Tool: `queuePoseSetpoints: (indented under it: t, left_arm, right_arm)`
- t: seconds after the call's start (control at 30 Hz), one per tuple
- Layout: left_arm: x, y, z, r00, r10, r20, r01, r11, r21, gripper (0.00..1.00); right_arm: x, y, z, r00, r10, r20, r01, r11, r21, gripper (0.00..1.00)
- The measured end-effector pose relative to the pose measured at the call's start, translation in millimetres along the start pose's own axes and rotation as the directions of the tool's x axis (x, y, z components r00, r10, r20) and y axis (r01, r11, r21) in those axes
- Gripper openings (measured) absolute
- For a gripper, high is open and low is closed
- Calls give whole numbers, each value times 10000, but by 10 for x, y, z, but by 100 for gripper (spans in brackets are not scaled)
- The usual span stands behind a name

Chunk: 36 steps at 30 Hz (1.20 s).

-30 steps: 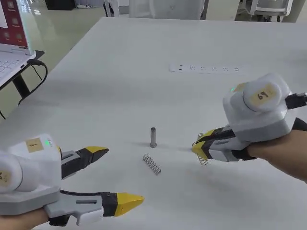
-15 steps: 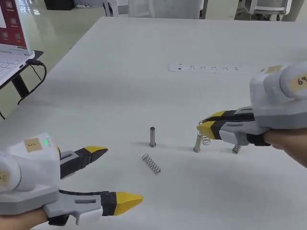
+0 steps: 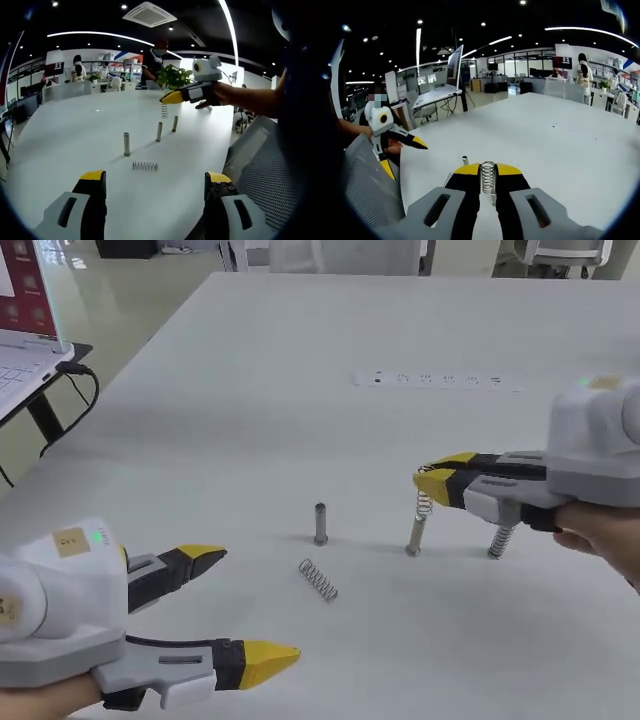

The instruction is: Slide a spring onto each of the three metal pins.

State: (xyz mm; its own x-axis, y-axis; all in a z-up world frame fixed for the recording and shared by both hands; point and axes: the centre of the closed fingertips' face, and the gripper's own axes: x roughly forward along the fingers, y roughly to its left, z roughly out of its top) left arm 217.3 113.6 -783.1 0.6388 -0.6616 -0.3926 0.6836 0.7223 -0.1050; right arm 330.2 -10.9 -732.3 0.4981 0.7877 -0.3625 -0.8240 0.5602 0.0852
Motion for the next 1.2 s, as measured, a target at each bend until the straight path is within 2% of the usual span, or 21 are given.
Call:
queuePoseSetpoints:
  t: [0.17,0.47,1.2]
  left_arm:
    - [5,2,2,10000,7,-19,-7,10000,-22,77]
    - [5,12,-3,10000,47,-49,-47,10000,-56,77]
    - [4,15,-13,9999,91,-134,-92,9999,-41,76]
  right_arm:
    - [44,-45,-21,9997,40,232,-35,9997,-231,8]
    - [52,-92,-88,9988,187,443,-177,9996,-212,8]
    - [83,-63,-157,9988,352,348,-340,9989,-332,7]
